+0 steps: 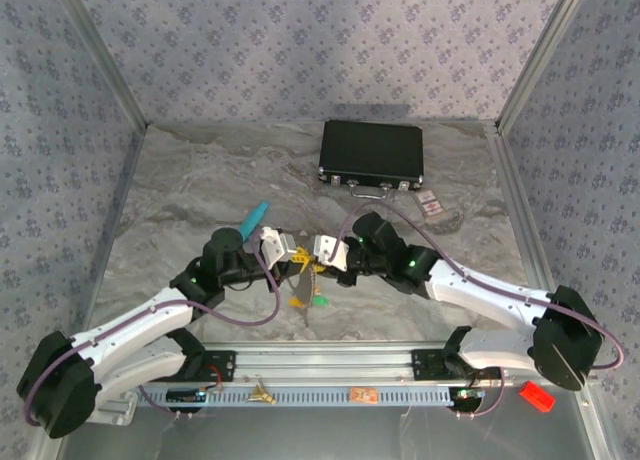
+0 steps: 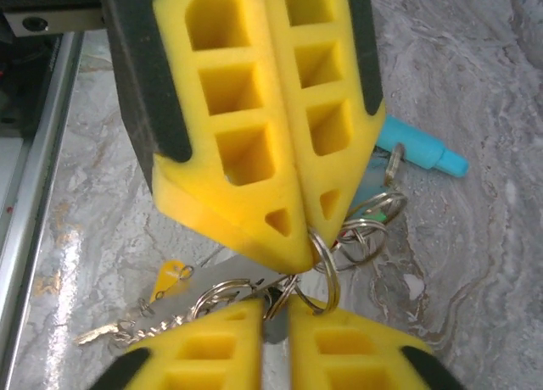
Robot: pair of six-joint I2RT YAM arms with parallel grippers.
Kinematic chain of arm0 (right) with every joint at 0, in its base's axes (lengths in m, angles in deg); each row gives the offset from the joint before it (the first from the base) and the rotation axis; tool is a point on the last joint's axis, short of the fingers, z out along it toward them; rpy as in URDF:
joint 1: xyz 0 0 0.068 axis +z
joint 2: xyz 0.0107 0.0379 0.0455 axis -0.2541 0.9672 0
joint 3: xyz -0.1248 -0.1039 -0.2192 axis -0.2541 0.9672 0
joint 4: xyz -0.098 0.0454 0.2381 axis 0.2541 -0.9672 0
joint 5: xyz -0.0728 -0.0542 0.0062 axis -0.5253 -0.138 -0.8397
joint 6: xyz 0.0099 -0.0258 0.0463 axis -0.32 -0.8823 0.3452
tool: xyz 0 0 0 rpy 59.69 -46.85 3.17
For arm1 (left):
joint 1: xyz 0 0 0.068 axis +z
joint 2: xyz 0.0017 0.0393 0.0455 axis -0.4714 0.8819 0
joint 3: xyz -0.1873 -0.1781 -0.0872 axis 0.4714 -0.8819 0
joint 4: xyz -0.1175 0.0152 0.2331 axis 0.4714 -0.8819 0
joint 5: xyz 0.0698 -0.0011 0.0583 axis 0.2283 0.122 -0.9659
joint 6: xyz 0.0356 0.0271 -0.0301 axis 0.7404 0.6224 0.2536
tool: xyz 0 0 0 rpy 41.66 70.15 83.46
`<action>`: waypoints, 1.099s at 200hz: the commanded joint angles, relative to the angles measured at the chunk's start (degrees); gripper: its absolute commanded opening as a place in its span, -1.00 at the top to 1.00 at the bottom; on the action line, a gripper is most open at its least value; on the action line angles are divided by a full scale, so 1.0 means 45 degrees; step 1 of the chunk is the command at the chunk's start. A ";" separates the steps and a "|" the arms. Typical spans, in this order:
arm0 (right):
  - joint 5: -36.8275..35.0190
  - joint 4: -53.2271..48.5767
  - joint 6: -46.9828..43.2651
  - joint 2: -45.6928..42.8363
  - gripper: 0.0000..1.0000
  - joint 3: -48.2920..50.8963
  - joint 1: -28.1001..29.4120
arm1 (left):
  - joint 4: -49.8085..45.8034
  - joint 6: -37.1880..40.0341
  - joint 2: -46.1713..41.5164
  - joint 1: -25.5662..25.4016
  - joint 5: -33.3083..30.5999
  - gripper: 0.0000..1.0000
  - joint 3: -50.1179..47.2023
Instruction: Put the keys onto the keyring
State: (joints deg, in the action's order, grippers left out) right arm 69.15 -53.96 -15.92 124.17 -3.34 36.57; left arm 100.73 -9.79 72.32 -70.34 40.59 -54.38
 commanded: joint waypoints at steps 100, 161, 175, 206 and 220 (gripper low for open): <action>0.0950 0.1719 0.1676 -0.1099 0.28 0.1757 -0.0616 | 0.1669 -0.0129 -0.0536 -0.0008 0.0639 1.00 -0.0404; 0.1263 0.2813 0.1966 -0.0314 0.27 0.1954 -0.0637 | 0.1688 -0.0250 -0.0591 -0.0003 0.1111 1.00 -0.0298; 0.1329 0.3004 0.1994 -0.0192 0.27 0.1981 -0.0646 | 0.1688 -0.0292 -0.0613 -0.0010 0.1180 1.00 -0.0295; 0.1533 0.3292 0.2090 0.0065 0.26 0.1969 -0.0639 | 0.1826 -0.0425 -0.0593 -0.0007 0.1247 1.00 -0.0330; 0.1601 0.3466 0.2149 0.0165 0.26 0.1954 -0.0631 | 0.1968 -0.0523 -0.0558 0.0002 0.1277 1.00 -0.0330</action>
State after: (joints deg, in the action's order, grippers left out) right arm 74.77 -41.11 -7.65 124.17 5.03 33.90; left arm 104.60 -10.80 71.03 -70.52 43.76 -56.30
